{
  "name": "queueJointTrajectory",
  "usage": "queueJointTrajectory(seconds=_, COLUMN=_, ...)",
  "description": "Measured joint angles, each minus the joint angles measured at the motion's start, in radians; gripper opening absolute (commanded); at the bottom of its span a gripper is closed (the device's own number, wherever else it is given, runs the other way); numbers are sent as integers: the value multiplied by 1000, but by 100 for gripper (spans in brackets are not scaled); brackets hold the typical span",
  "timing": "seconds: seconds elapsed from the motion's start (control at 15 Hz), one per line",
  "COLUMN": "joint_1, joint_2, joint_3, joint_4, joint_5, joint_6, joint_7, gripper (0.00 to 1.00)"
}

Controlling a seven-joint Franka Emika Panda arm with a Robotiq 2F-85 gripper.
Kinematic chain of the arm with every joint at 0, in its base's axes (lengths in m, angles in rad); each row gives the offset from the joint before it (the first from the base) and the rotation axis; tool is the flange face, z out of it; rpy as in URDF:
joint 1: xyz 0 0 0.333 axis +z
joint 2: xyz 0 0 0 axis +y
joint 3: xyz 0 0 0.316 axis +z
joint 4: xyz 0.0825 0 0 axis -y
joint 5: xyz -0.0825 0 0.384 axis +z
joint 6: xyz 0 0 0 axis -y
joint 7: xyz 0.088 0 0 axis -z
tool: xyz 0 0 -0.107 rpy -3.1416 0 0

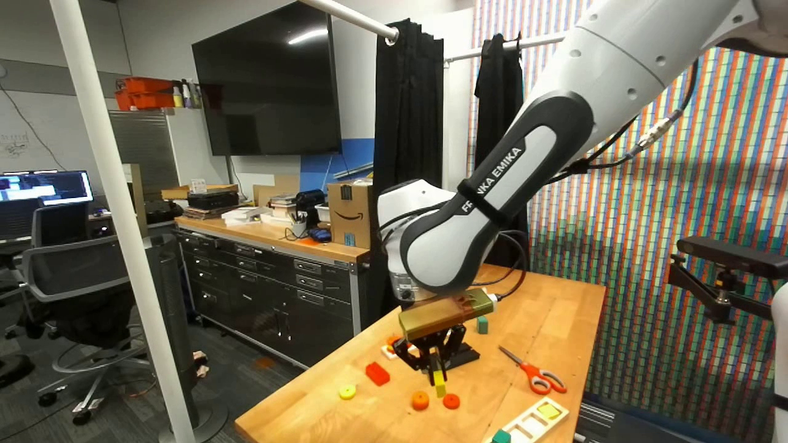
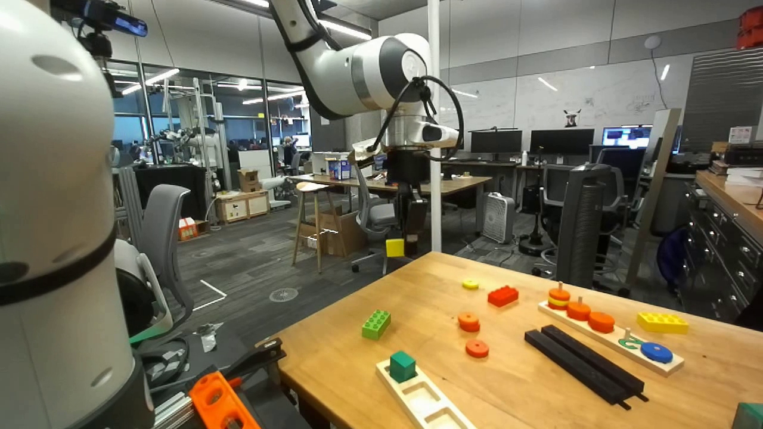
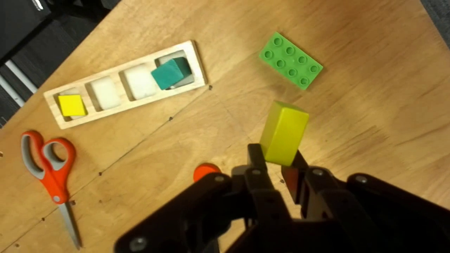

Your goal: Put the yellow block on the middle compartment of the wooden tray and then put an orange block on the first rod of the wooden rack

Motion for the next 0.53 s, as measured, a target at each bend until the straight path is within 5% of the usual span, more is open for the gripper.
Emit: queueJointTrajectory(seconds=0.53, joint_1=-147, joint_2=-93, joint_3=31, joint_4=-209, joint_5=-51, joint_6=164, joint_7=-173, gripper=12)
